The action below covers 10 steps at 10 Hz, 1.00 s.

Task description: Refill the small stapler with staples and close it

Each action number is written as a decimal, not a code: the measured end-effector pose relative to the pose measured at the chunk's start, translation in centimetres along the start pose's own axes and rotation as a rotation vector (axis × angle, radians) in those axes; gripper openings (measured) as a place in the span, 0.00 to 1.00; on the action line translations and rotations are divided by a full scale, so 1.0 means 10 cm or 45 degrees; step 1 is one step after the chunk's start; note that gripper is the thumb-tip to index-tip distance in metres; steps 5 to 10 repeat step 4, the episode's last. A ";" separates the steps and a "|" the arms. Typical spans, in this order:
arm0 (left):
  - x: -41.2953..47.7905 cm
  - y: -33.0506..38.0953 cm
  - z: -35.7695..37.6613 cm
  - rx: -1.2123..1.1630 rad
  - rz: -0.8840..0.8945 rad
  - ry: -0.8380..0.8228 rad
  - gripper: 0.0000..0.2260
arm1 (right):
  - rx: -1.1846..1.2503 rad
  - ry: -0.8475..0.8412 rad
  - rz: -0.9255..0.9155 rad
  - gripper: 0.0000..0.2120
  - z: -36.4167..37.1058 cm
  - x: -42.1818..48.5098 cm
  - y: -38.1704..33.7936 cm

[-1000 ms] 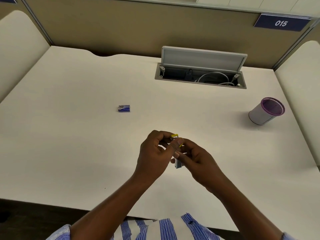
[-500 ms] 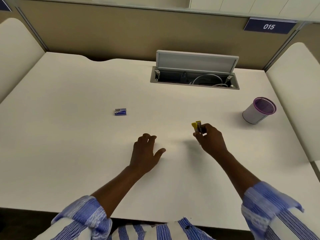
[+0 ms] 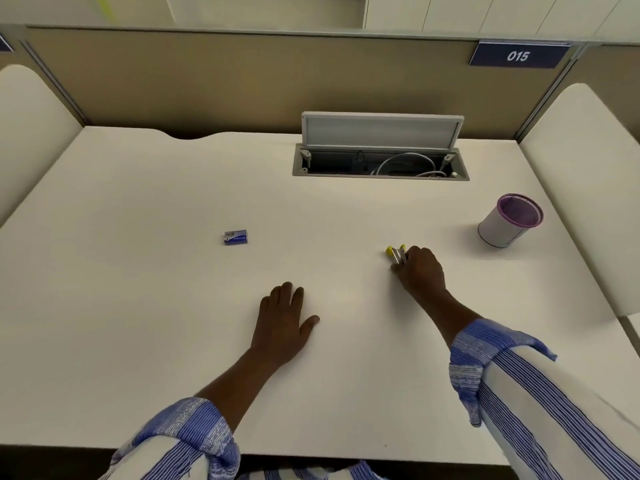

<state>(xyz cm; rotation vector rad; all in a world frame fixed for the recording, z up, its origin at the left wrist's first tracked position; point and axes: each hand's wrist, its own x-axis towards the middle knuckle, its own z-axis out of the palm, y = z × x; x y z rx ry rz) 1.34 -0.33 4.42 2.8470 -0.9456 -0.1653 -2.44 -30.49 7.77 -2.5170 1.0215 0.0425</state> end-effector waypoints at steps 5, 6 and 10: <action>0.05 -0.02 0.07 0.046 0.028 0.080 0.30 | -0.188 0.327 -0.234 0.24 -0.02 -0.10 -0.12; 0.05 -0.02 0.07 0.046 0.028 0.080 0.30 | -0.188 0.327 -0.234 0.24 -0.02 -0.10 -0.12; 0.05 -0.02 0.07 0.046 0.028 0.080 0.30 | -0.188 0.327 -0.234 0.24 -0.02 -0.10 -0.12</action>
